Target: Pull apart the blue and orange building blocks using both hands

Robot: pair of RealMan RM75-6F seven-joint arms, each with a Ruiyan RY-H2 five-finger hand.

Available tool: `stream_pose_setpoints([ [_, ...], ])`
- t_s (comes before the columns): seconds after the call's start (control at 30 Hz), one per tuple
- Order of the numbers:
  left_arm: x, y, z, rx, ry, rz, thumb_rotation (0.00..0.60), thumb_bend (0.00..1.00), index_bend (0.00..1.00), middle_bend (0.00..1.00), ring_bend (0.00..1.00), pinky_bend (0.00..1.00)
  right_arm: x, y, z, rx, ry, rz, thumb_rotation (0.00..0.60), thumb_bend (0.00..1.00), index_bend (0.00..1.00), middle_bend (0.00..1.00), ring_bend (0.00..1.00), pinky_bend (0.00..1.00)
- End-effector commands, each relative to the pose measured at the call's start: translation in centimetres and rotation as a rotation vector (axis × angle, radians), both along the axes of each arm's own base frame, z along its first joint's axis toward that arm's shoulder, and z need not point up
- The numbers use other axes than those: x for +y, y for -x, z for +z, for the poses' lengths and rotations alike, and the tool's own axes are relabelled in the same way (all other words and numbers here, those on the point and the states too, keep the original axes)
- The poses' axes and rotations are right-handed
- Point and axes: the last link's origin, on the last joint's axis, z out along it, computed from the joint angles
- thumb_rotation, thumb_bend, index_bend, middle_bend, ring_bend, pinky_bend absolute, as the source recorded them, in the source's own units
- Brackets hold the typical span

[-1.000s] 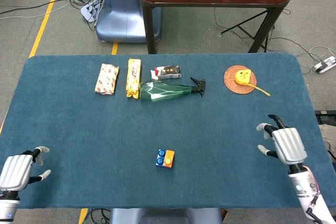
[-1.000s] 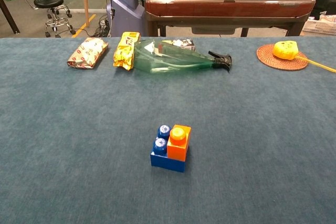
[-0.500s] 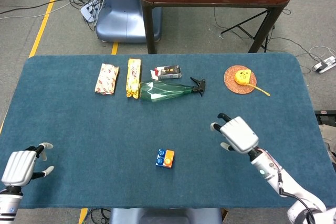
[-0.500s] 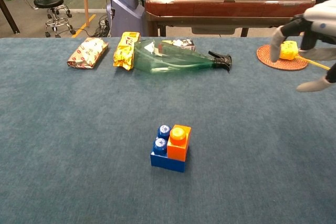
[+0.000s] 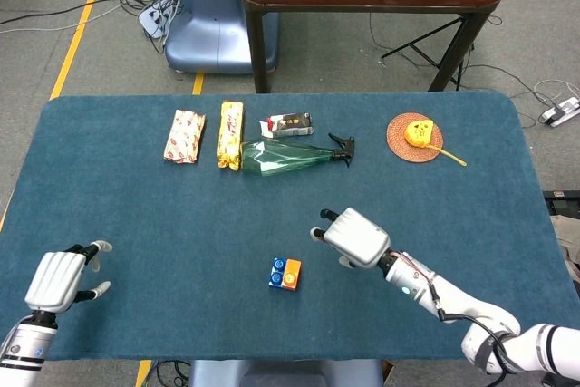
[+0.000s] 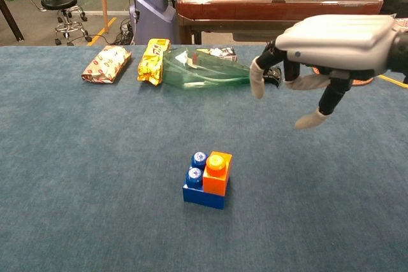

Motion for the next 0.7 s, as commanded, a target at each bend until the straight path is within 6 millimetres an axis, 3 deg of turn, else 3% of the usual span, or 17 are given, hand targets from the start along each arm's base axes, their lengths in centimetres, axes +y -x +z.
stream_pose_setpoints([
  [0.03, 0.0, -0.1, 0.0, 0.001, 0.002, 0.0, 0.6, 0.02, 0.43, 0.55, 0.5, 0.71, -0.1, -0.8, -0.9, 0.022, -0.026, 0.024, 0.6, 0.0, 0.36, 1.0, 1.0, 1.0],
  [0.43, 0.0, -0.7, -0.2, -0.011, -0.002, -0.007, 0.6, 0.02, 0.43, 0.55, 0.5, 0.71, 0.0, -2.6, -3.2, 0.067, -0.129, 0.075, 0.6, 0.0, 0.34, 1.0, 1.0, 1.0],
  [0.7, -0.1, -0.7, -0.3, -0.007, 0.003, -0.007, 0.6, 0.02, 0.43, 0.55, 0.5, 0.71, 0.4, -3.4, -3.8, 0.1, -0.158, 0.111, 0.6, 0.0, 0.33, 1.0, 1.0, 1.0],
])
